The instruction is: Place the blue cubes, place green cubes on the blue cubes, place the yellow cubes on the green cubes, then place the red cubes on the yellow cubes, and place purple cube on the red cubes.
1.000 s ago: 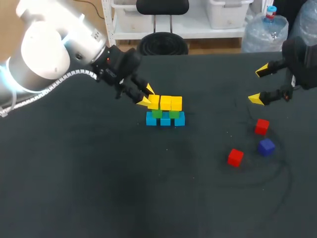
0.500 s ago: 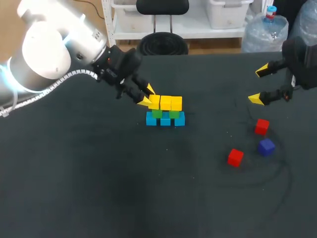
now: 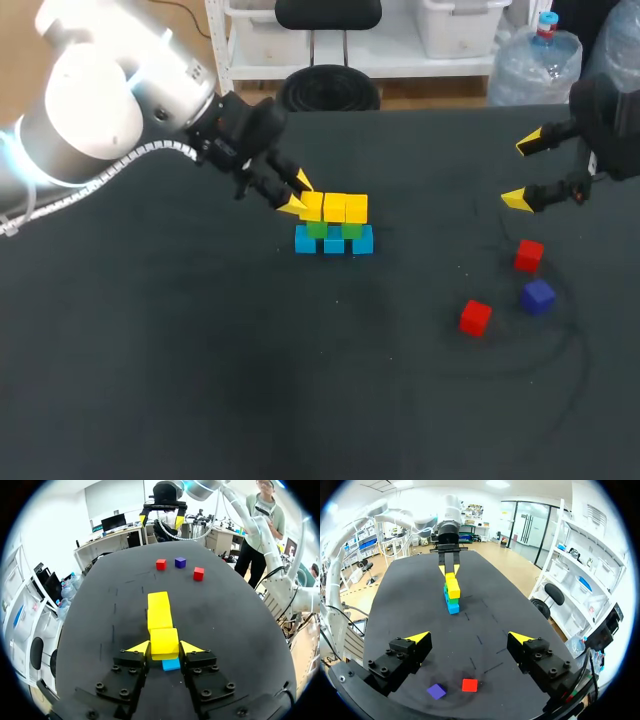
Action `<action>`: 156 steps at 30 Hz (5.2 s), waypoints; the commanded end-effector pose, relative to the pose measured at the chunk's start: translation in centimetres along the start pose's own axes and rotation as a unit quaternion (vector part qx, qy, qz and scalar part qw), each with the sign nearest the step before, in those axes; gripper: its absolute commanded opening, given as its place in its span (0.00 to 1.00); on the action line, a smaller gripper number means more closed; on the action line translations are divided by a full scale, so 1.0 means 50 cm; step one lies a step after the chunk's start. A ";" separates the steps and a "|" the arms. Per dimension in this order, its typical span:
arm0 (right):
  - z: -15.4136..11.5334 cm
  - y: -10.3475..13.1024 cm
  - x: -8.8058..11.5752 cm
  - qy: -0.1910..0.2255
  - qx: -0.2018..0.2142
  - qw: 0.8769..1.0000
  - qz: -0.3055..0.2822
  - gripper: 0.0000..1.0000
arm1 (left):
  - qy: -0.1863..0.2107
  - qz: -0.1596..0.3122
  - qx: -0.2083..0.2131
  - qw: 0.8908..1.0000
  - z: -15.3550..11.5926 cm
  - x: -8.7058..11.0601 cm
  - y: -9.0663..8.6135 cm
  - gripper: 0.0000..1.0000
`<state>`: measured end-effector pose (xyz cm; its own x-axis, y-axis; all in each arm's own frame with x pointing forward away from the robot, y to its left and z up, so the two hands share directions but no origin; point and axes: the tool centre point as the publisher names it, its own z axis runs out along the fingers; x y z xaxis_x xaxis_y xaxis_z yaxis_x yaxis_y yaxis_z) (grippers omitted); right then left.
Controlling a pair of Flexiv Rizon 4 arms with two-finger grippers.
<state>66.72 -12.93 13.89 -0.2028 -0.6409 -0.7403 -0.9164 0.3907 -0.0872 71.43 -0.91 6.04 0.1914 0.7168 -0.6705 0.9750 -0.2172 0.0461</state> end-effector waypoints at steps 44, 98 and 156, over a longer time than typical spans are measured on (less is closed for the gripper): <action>0.002 -0.001 0.002 -0.002 -0.001 1.000 -0.001 1.00 | 0.006 -0.007 0.006 1.000 -0.005 -0.002 0.003 1.00; 0.002 -0.001 0.002 -0.002 -0.001 1.000 -0.001 1.00 | 0.050 -0.018 -0.029 0.998 -0.144 0.018 -0.256 1.00; 0.013 0.008 0.224 0.130 0.081 0.982 0.113 1.00 | 0.050 -0.018 -0.029 0.998 -0.144 0.018 -0.256 1.00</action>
<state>64.55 -19.67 5.21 -0.4929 -0.6625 -0.5641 -0.7884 0.6143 -0.0325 59.90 7.26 10.18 0.1617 0.7862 -0.5964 0.9861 -0.1516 0.0676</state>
